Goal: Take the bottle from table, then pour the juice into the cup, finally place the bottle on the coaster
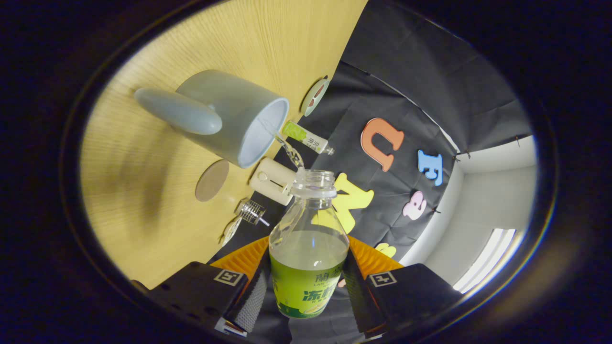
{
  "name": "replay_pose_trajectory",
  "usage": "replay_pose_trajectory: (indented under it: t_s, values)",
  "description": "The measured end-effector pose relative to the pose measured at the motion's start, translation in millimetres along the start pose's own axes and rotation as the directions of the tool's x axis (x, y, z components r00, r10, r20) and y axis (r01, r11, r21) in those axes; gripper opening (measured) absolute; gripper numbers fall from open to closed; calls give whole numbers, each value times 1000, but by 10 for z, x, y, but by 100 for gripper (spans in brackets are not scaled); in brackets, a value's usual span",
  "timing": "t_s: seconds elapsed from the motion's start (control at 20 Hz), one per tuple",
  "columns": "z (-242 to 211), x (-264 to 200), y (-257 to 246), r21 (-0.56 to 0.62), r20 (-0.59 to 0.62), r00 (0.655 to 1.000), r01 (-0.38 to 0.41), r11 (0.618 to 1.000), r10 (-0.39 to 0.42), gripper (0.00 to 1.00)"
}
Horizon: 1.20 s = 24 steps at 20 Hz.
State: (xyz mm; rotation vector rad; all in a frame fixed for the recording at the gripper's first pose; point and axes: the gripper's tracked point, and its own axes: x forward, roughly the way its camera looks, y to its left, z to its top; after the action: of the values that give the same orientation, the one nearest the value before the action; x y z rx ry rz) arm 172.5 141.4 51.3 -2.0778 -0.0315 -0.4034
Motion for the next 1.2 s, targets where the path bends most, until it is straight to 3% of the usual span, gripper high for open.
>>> replay_pose_trajectory:
  t_s: [1.2]
  values:
    - [-65,132,-541,-216,25,999,44,976,-40,81]
